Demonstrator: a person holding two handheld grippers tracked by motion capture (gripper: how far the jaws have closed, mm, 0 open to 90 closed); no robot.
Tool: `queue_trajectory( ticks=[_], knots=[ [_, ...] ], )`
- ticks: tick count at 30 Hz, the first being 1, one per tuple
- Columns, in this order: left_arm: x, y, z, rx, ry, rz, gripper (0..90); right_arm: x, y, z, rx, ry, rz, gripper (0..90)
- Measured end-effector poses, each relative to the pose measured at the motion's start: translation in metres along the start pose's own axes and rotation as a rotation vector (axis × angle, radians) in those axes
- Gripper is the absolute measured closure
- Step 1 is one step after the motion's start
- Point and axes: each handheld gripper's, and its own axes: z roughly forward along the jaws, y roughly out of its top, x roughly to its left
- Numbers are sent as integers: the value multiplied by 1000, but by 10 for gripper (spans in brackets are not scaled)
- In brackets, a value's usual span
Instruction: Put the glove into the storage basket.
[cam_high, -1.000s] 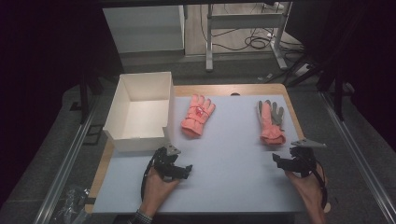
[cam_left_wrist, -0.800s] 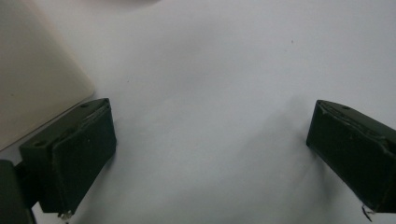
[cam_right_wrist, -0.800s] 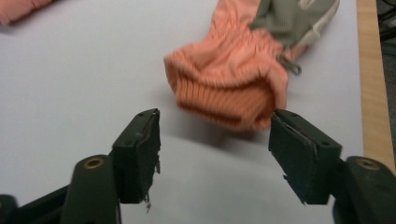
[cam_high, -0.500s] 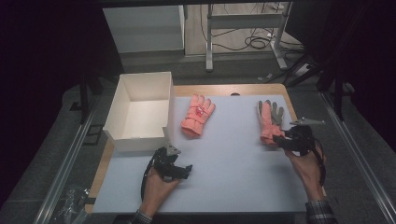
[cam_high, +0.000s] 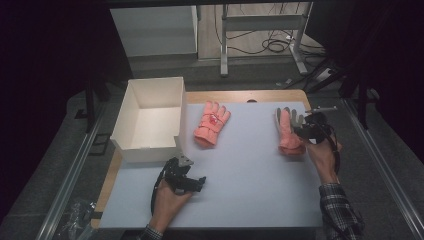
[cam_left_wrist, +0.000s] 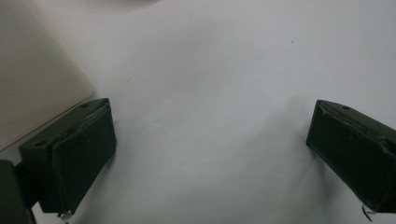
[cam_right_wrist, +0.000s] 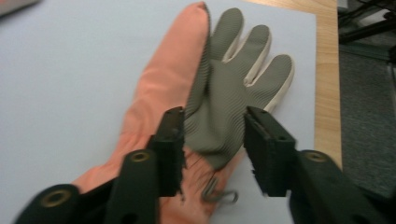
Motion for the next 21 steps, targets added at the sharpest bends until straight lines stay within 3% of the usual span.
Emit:
queue_trajectory(
  ticks=[5, 9, 11, 14, 21],
  knots=[
    [0, 0, 0, 0, 0, 0, 13, -4, 4, 16, 22, -14, 10, 525],
    [0, 0, 0, 0, 0, 0, 13, -5, 4, 33, 75, -19, 18, 528],
    [0, 0, 0, 0, 0, 0, 13, -6, 3, 38, 88, -11, 33, 598],
    [0, 0, 0, 0, 0, 0, 13, -4, 0, 41, 92, -11, 40, 805],
    [0, 0, 0, 0, -1, 0, 13, -3, 0, 36, 71, -2, 58, 844]
  ],
)
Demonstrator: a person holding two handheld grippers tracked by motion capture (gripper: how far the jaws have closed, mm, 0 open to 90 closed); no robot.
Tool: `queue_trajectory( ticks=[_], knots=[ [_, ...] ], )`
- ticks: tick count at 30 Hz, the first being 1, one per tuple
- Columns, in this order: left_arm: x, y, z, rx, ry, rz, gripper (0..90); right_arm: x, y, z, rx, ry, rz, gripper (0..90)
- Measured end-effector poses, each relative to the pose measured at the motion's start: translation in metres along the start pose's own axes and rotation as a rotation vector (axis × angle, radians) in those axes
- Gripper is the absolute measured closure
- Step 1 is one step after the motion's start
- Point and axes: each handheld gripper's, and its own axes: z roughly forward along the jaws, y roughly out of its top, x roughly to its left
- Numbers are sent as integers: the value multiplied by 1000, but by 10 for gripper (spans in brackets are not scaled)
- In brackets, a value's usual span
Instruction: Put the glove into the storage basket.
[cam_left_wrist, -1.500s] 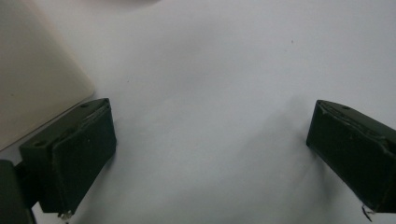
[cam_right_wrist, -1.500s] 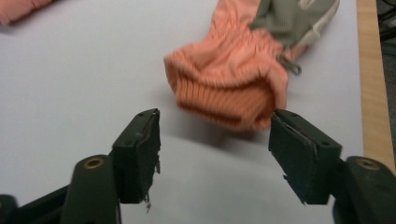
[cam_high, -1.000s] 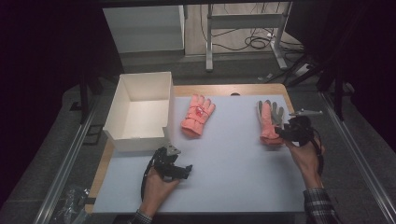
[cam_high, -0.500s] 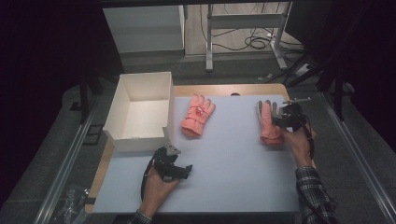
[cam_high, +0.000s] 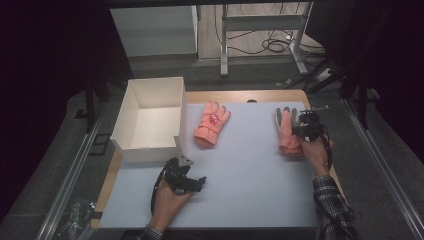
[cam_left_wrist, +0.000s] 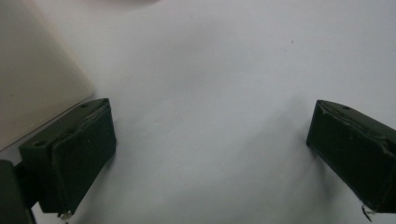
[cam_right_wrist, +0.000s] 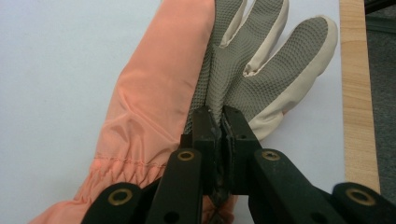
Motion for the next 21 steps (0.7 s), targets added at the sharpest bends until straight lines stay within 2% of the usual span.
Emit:
queue_trajectory(
  ticks=[6, 11, 21],
  knots=[
    [0, 0, 0, 0, 0, 0, 13, 0, -1, -7, -15, 30, 26, 844],
    [0, 0, 0, 0, 0, 0, 13, 1, -4, -20, -38, 78, 51, 850],
    [0, 0, 0, 0, 0, 0, 13, 7, -8, -42, -76, 148, 60, 853]
  ],
)
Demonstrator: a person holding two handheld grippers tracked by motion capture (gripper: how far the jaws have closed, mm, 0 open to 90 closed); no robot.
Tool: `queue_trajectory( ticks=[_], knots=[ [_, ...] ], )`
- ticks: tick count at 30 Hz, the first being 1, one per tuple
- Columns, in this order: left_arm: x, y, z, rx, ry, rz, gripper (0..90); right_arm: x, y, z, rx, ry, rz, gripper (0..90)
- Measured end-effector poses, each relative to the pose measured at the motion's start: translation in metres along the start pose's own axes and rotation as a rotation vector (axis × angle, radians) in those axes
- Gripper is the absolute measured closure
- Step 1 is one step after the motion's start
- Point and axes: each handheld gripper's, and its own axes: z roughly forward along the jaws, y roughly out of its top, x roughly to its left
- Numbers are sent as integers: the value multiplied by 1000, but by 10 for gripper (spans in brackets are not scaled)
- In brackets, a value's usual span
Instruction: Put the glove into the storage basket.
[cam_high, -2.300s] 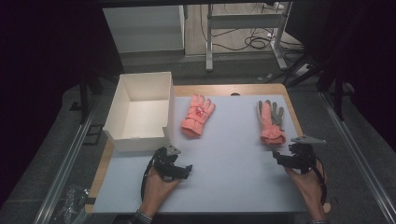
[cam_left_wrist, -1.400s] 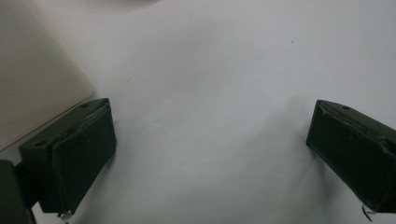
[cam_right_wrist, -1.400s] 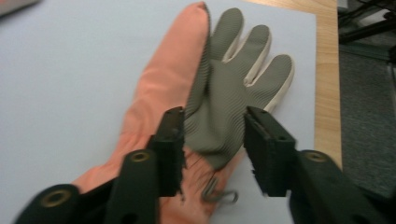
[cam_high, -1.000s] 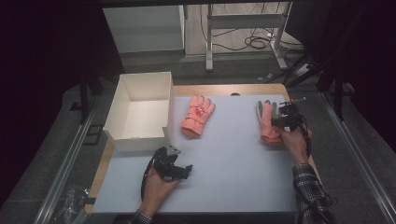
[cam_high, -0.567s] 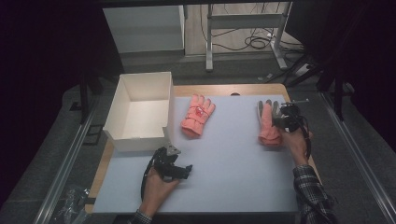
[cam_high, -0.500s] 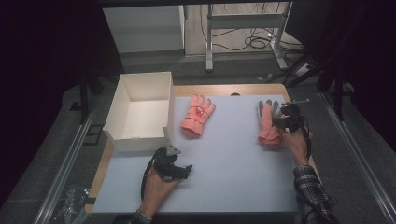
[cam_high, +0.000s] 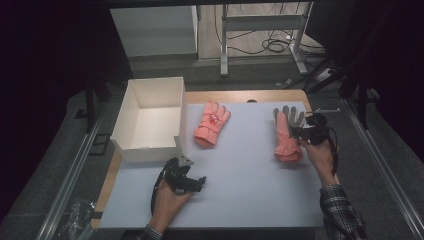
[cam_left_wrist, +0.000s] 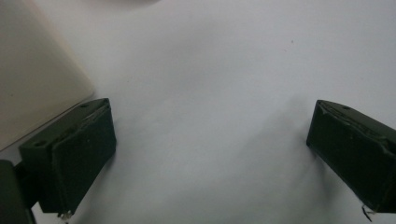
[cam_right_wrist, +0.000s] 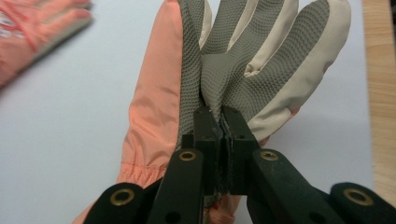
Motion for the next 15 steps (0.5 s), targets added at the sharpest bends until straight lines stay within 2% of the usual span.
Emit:
queue_trajectory(
  ticks=[3, 9, 12, 13, 14, 15],
  knots=[
    [0, 0, 0, 0, 0, 0, 13, 5, -3, -7, -13, 40, 21, 852],
    [0, 0, 0, 0, 0, 1, 13, 23, -10, -18, -27, 109, 15, 852],
    [0, 0, 0, 0, 0, 1, 13, 36, -13, -23, -31, 144, 8, 851],
    [0, 0, 0, 2, 0, 3, 13, 46, -15, -27, -33, 163, 2, 851],
    [0, 0, 0, 3, 0, 3, 13, 46, -15, -27, -33, 163, 2, 851],
    [0, 0, 0, 4, 1, 3, 13, 55, -17, -29, -35, 179, -8, 851]
  ],
)
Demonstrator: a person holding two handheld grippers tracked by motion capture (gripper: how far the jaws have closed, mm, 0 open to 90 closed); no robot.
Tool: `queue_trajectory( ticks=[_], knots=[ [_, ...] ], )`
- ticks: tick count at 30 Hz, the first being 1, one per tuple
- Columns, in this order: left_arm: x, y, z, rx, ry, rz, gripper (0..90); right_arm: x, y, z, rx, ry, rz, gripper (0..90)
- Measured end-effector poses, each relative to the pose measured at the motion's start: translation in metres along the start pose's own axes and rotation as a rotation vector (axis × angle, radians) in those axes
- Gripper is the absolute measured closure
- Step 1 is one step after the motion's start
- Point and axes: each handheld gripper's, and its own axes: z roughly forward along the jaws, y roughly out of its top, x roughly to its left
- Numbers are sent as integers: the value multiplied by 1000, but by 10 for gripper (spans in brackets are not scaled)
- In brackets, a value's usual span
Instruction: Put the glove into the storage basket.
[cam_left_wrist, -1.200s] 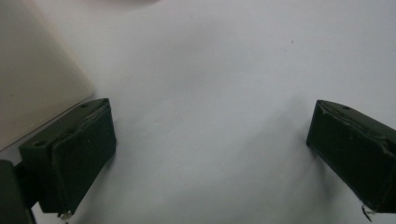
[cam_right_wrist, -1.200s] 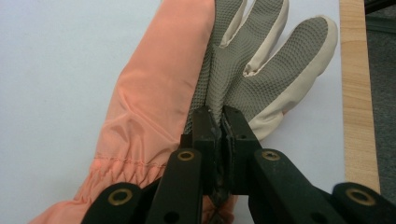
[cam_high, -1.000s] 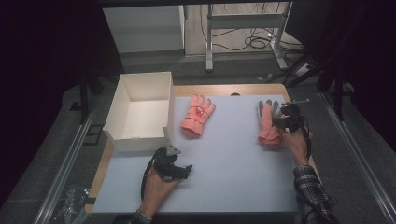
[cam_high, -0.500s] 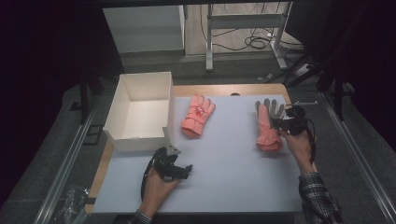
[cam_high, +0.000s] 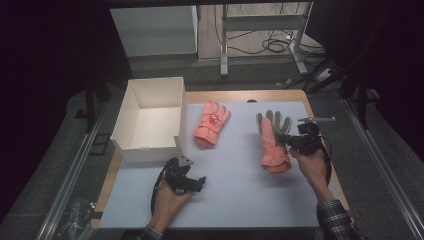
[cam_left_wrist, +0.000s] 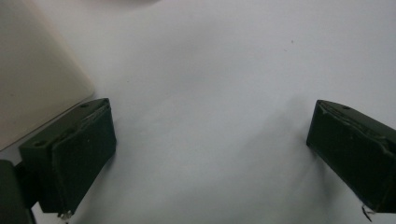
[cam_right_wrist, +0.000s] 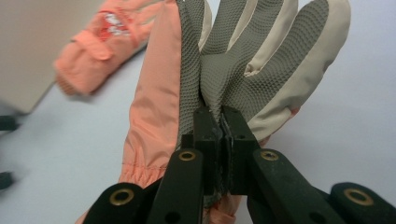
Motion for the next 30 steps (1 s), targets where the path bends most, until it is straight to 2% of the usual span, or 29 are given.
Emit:
queue_trajectory(
  ticks=[2, 4, 6, 10, 11, 14, 18, 22, 26, 30],
  knots=[
    [0, 0, 0, 0, 0, 0, 13, 5, -1, 0, -2, 8, -8, 850],
    [0, 0, 0, -3, 0, -2, 13, 22, -5, -1, -1, 35, -21, 850],
    [0, 0, 0, -3, 0, -3, 13, 26, -6, 0, 3, 40, -23, 850],
    [0, 0, 0, -5, 1, -3, 13, 46, -18, 4, 9, 67, -28, 850],
    [0, 0, 0, -6, 1, -3, 13, 46, -18, 4, 9, 67, -28, 850],
    [0, 0, 0, -6, 1, -3, 13, 58, -30, 12, 35, 75, -30, 849],
    [0, 0, 0, -3, 0, -3, 13, 62, -36, 18, 42, 86, -10, 849],
    [0, 0, 0, -1, 0, -1, 13, 64, -45, 29, 56, 76, -4, 847],
    [0, 0, 0, -1, 0, 0, 13, 65, -54, 44, 94, 42, -36, 838],
    [0, 0, 0, -1, 0, 0, 13, 64, -55, 47, 90, 29, -63, 798]
  ],
)
